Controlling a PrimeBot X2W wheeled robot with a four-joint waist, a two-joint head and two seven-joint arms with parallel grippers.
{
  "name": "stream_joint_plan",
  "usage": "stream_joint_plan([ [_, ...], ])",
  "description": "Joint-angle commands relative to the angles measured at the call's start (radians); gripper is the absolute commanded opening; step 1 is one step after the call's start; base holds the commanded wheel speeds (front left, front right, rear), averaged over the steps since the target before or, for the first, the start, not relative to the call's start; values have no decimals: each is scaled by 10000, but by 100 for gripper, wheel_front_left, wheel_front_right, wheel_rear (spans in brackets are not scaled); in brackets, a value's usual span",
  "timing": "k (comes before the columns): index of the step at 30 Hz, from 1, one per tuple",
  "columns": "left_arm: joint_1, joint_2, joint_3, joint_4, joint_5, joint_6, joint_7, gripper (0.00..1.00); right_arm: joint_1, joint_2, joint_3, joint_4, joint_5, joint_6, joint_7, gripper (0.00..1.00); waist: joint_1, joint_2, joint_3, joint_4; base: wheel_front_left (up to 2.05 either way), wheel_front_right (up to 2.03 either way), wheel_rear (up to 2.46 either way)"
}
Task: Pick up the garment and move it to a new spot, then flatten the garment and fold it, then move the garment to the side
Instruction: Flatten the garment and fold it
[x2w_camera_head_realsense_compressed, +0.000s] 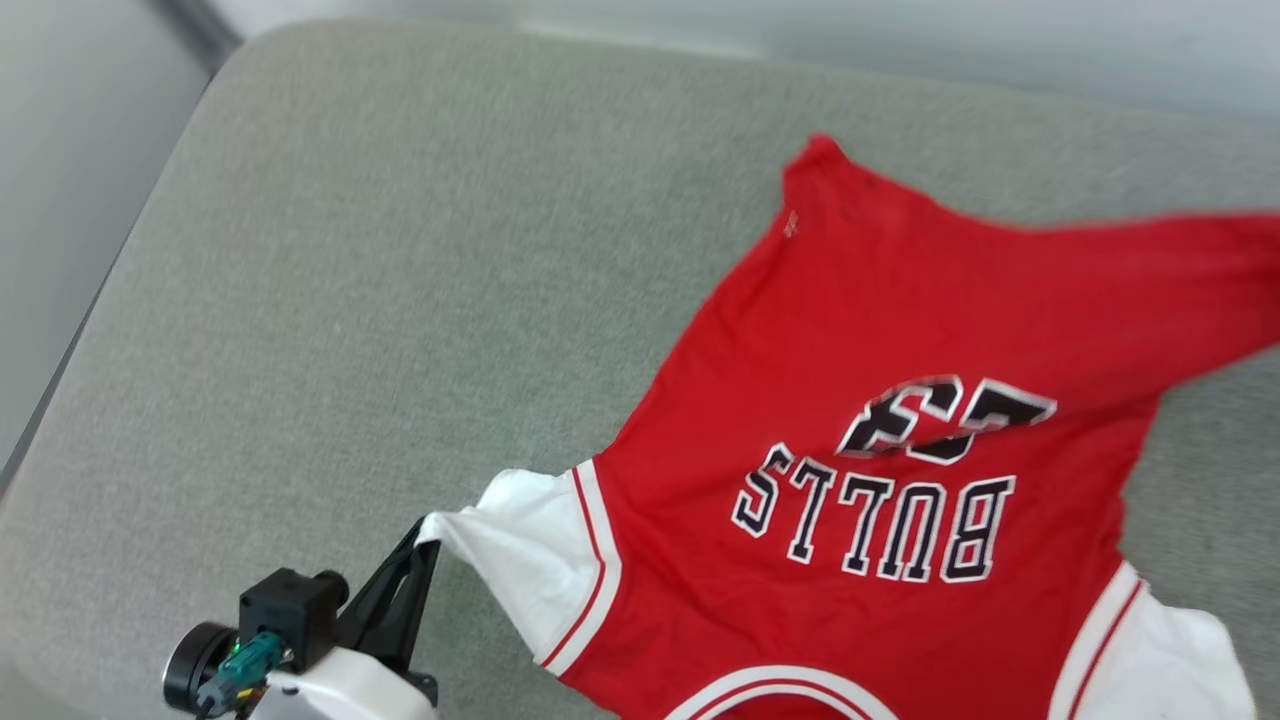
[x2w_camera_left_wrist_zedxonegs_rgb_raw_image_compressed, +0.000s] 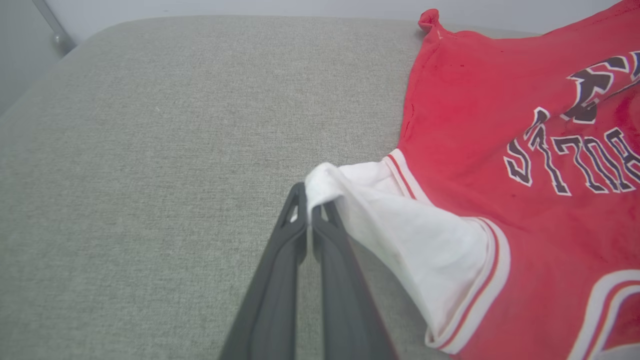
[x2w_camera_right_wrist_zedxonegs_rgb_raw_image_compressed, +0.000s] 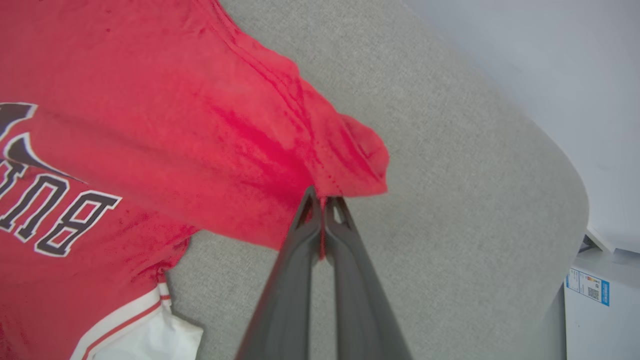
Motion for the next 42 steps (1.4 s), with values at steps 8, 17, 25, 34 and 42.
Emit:
stream_joint_plan([
  [8, 881, 441, 177, -247, -261, 387, 2, 0, 3605, -1612, -514, -1386, 1138, -4, -695, 0, 1, -1, -1397, -1097, 0, 0, 0],
  [17, 1126, 614, 219, -425, -294, 461, -21, 0, 8378, -1210, -1691, -1064, 1507, -5, -1825, 0, 1, -1, -1393, -1361, 0, 0, 0],
  [25, 912, 591, 162, -290, -244, 390, 7, 0, 9947, 131, -2178, -947, 1211, -4, -2459, 0, 1, -1, -1264, -1336, 0, 0, 0],
  [34, 843, 554, 120, -261, -217, 403, 47, 0, 8825, -189, -3938, -2253, 510, -4, -2861, 100, 1, -1, -1361, -1317, 0, 0, 0],
  [42, 446, 386, 72, -284, -34, 274, 19, 0, 6260, -663, -3930, -3640, -181, -4, -2201, 100, 1, -1, -841, -948, 0, 0, 0],
])
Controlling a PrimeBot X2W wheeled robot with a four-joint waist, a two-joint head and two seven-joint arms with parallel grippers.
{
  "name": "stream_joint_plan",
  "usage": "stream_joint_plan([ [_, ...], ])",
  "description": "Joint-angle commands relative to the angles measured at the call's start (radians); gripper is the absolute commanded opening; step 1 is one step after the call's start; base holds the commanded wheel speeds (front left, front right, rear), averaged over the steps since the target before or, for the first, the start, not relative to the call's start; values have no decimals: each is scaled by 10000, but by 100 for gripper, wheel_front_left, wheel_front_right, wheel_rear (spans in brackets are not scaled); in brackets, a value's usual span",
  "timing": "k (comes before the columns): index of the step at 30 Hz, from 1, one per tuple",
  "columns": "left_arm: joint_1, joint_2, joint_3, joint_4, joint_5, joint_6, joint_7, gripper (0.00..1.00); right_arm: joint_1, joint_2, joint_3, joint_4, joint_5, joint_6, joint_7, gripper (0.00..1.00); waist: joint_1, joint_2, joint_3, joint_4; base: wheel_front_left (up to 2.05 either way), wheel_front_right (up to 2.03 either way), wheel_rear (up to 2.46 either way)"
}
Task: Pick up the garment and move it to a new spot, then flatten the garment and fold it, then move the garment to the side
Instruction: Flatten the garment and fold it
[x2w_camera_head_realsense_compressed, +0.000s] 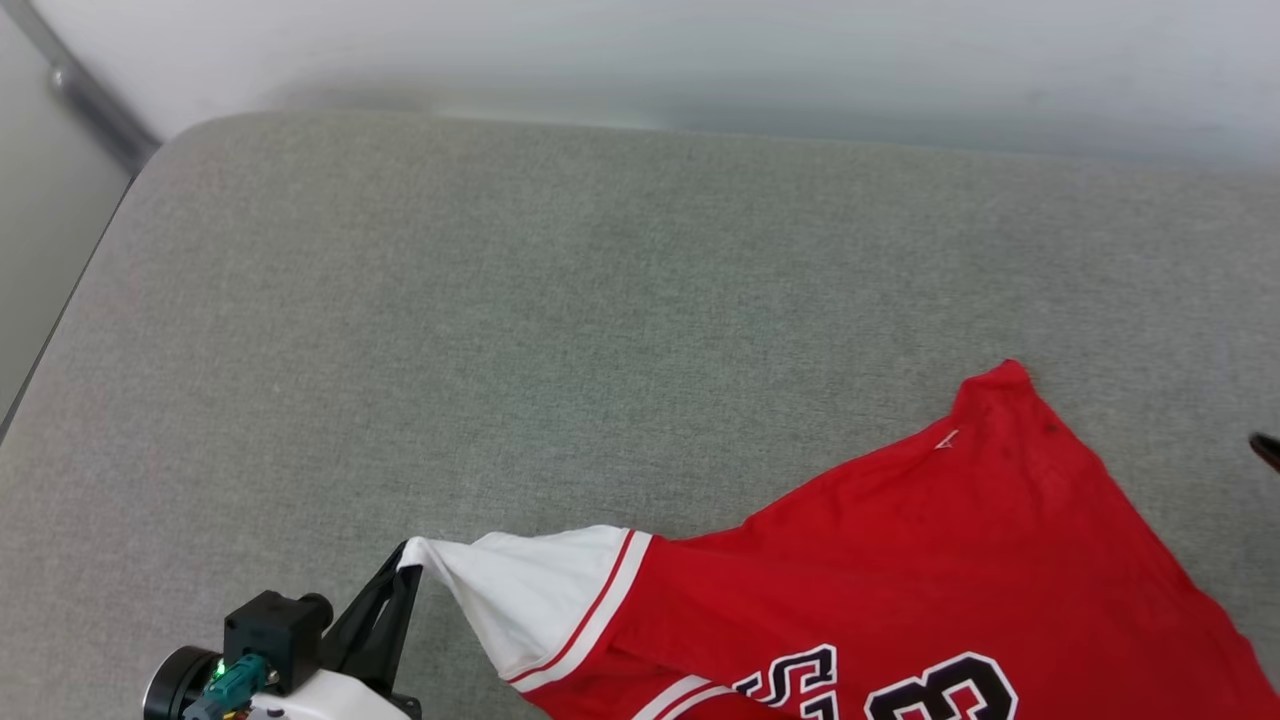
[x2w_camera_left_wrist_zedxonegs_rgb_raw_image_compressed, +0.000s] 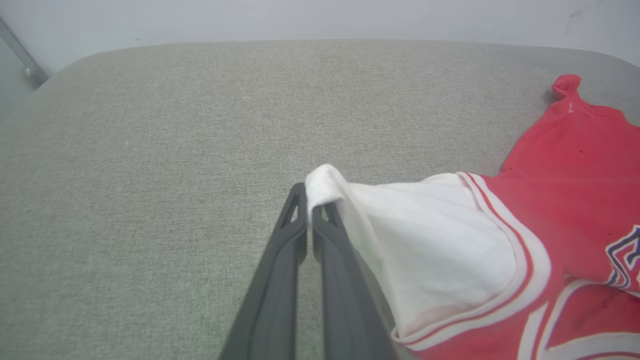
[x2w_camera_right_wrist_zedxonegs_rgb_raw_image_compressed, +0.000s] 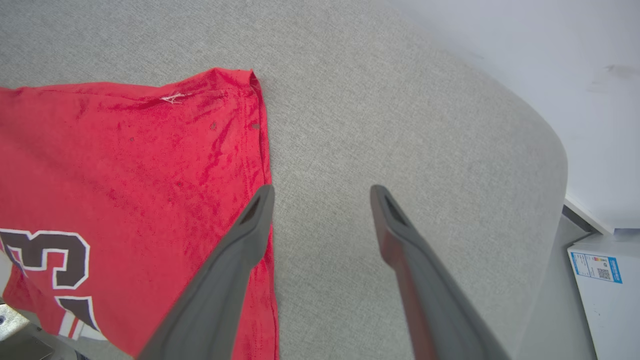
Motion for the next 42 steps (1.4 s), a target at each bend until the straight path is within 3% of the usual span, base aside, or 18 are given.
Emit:
stream_joint_plan([
  [1, -151, -74, 5, 13, 65, -28, -24, 0, -468, 25, 266, -81, -53, -4, 187, 100, 0, 0, 196, 166, 0, 0, 0],
  [8, -591, -379, -74, 91, 241, -146, -60, 0, -3488, 599, 2719, 364, -743, -4, 1792, 100, 0, 0, 825, 583, 0, 0, 0],
  [16, -1163, -733, -167, 210, 469, -361, -100, 0, -6145, 1614, 5416, 2270, -1548, -5, 2517, 100, 0, 0, 1712, 1093, 0, 0, 0],
  [21, -1415, -929, -178, 279, 573, -461, -110, 0, -6944, 1615, 6497, 3632, -1404, -5, 2560, 100, 0, 0, 2168, 1367, 0, 0, 0],
  [28, -1512, -1139, -108, 431, 658, -569, -131, 0, -6720, 1786, 7070, 4839, -733, -4, 2103, 100, 0, 0, 2449, 1534, 0, 0, 0],
  [30, -1482, -1178, -73, 480, 647, -572, -142, 0, -6674, 1894, 7212, 4965, -519, -4, 1913, 2, 0, 0, 2434, 1514, 0, 0, 0],
  [42, -1307, -900, 56, 518, 770, -550, -111, 0, -7441, 1761, 7439, 4752, 7, -4, -7, 0, 0, 0, 786, 876, 0, 0, 0],
])
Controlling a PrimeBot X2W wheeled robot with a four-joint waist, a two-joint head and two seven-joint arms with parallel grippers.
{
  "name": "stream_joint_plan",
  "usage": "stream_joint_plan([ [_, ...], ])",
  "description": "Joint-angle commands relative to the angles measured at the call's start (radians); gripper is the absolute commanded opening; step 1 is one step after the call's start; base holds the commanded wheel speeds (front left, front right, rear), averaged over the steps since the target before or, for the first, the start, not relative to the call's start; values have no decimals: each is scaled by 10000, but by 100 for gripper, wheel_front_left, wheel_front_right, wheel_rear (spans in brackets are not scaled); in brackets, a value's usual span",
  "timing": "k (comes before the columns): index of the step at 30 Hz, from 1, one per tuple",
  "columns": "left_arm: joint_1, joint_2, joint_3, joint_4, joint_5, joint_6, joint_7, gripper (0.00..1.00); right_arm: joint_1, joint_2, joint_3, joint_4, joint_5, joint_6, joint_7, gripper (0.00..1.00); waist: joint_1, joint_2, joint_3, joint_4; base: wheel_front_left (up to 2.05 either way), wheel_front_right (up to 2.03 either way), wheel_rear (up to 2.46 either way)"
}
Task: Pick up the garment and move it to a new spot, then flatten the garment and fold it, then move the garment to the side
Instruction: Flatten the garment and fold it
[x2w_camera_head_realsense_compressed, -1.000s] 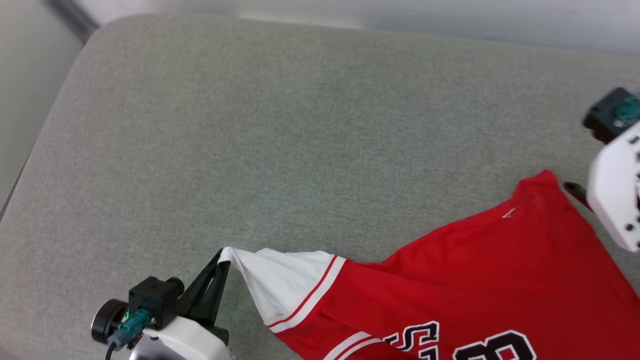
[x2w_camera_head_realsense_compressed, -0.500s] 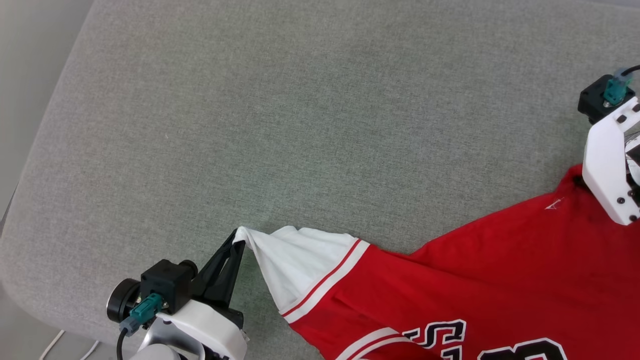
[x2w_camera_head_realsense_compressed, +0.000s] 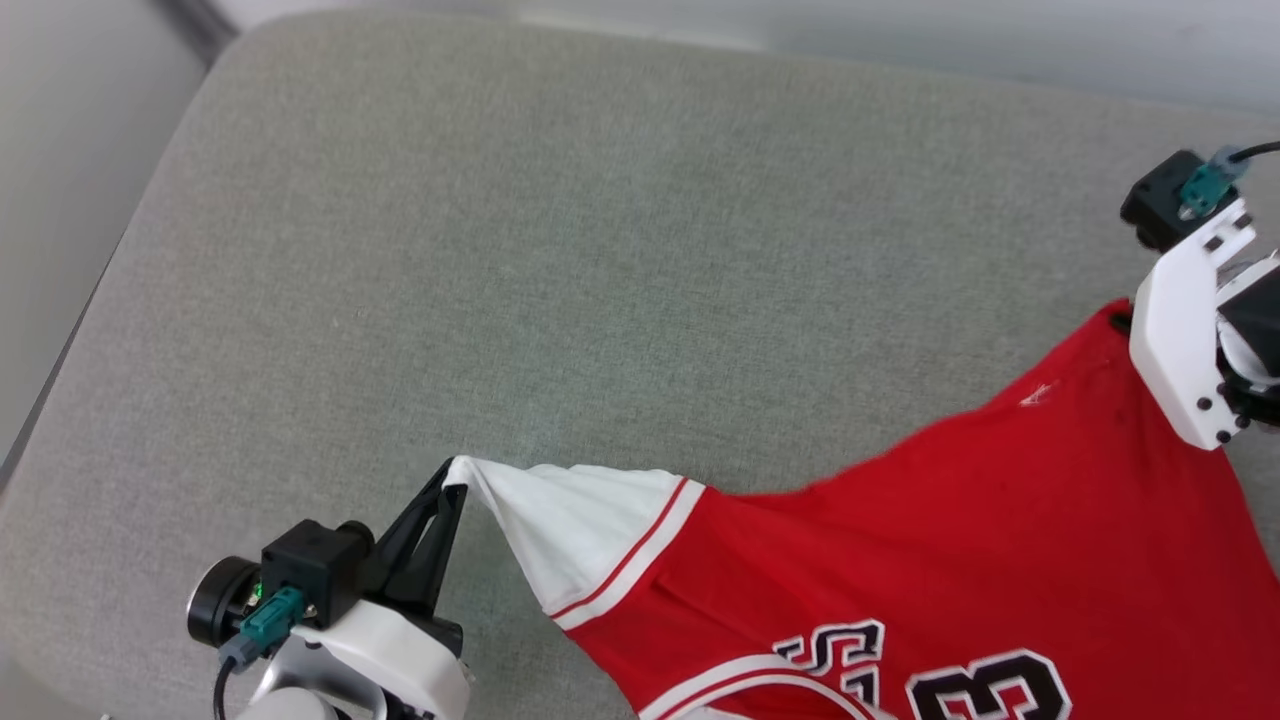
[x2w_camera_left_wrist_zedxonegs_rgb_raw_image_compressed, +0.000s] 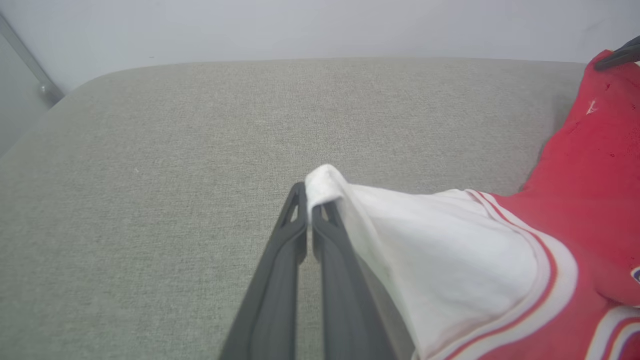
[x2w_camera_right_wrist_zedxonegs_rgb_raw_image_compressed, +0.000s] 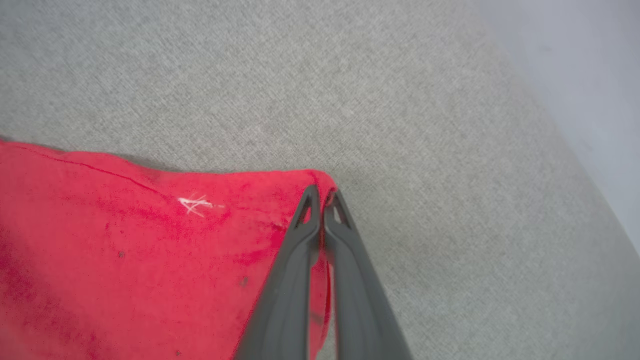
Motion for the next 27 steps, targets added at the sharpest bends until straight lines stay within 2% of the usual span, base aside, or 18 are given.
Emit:
stream_joint_plan([
  [1, -43, 104, 94, -74, 59, 53, -5, 0, -118, -106, -50, -43, 112, -4, -395, 0, -1, 0, -662, -298, 0, 0, 0],
  [8, -1035, 512, 428, -431, 248, -95, 198, 0, 165, -419, -598, -330, 581, -5, -1865, 0, -1, 0, -1632, -702, 0, 0, 0],
  [14, -3004, 538, 763, -595, 538, -473, 653, 0, -232, -341, -1439, -646, 450, -4, -2903, 0, -1, 0, -1871, -1116, 0, 0, 0],
  [20, -5756, 368, 1098, -176, 854, -1093, 1158, 0, -1163, 1, -2369, -698, -182, -4, -3542, 0, -1, 0, -1417, -1478, 0, 0, 0],
  [27, -9188, -133, 1408, 1028, 1200, -1797, 1510, 0, -3192, 728, -3239, -216, -1206, -5, -3822, 0, -1, 0, -485, -1774, 0, 0, 0],
])
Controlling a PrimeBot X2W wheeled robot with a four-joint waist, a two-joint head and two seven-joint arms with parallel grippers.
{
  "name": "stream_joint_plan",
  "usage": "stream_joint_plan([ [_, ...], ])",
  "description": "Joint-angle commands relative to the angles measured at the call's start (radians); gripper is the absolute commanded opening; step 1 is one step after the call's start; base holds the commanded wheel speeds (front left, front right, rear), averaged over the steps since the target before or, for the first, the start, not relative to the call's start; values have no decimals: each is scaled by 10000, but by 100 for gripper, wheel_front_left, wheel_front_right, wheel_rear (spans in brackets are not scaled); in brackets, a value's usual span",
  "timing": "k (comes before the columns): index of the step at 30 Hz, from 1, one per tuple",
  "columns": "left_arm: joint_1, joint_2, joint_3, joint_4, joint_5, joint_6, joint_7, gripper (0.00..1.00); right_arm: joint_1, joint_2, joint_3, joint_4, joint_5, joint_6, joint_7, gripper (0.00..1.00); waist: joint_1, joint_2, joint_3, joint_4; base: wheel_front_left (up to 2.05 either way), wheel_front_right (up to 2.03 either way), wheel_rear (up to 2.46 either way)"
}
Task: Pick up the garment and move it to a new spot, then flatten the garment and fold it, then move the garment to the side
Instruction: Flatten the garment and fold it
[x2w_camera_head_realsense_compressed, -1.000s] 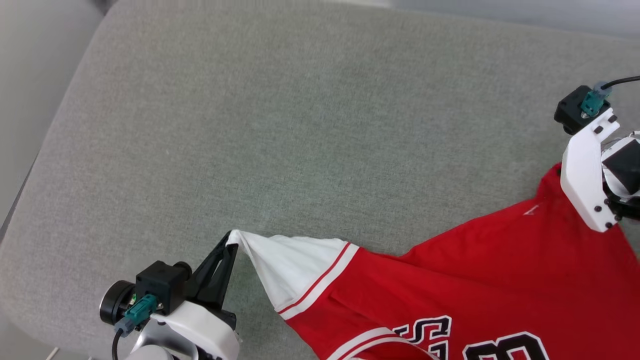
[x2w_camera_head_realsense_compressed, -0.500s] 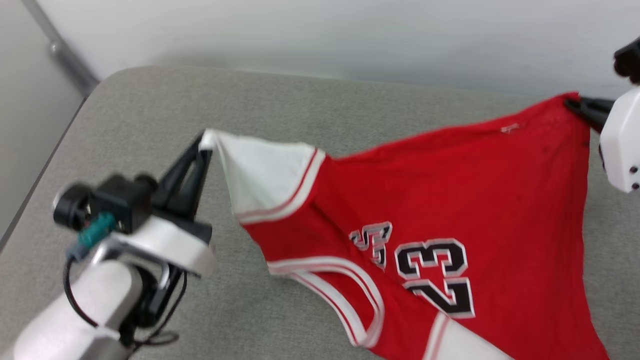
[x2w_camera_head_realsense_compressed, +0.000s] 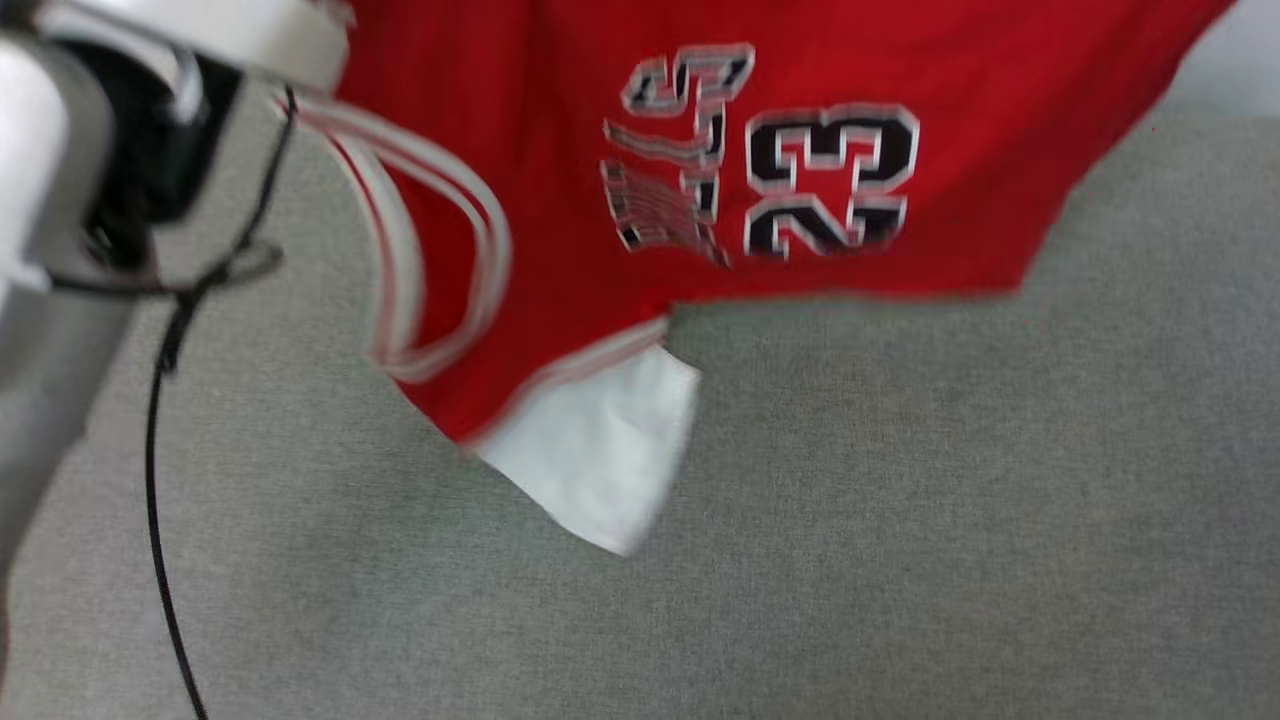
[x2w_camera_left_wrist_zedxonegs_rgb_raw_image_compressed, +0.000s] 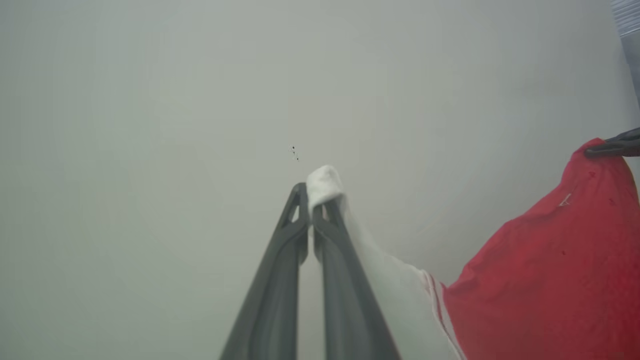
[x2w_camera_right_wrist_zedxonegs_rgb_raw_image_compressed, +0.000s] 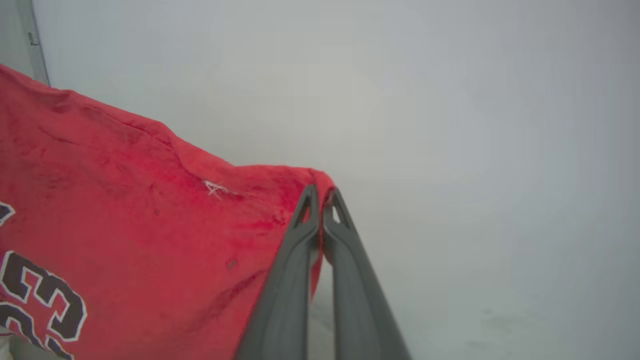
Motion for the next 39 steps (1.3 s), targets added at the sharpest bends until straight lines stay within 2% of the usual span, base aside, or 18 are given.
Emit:
stream_joint_plan([
  [1, -957, -92, 98, 398, 164, -193, 63, 0, -724, 258, -133, 167, -293, -7, -30, 0, 1, 0, 533, -178, 0, 0, 0],
  [12, -5791, -853, 340, 3194, 524, -1401, -18, 0, -4803, 1287, -82, 1910, -1915, -7, -372, 0, 1, 0, 2230, -248, 0, 0, 0],
  [20, -7355, -1129, 205, 5172, 608, -1885, -592, 0, -6295, 1858, 439, 3440, -2265, -7, -1059, 0, 1, 0, 3045, -270, 0, 0, 0],
  [30, -6463, -1449, -195, 6636, 308, -2155, -1328, 0, -5470, 2263, 1590, 4654, -1521, -7, -1996, 0, 1, 0, 3334, -323, 0, 0, 0],
  [39, -3489, -1433, -426, 6581, -128, -2210, -1575, 0, -2966, 2320, 3124, 4819, -437, -7, -3192, 0, 1, 0, 2521, -431, 0, 0, 0],
])
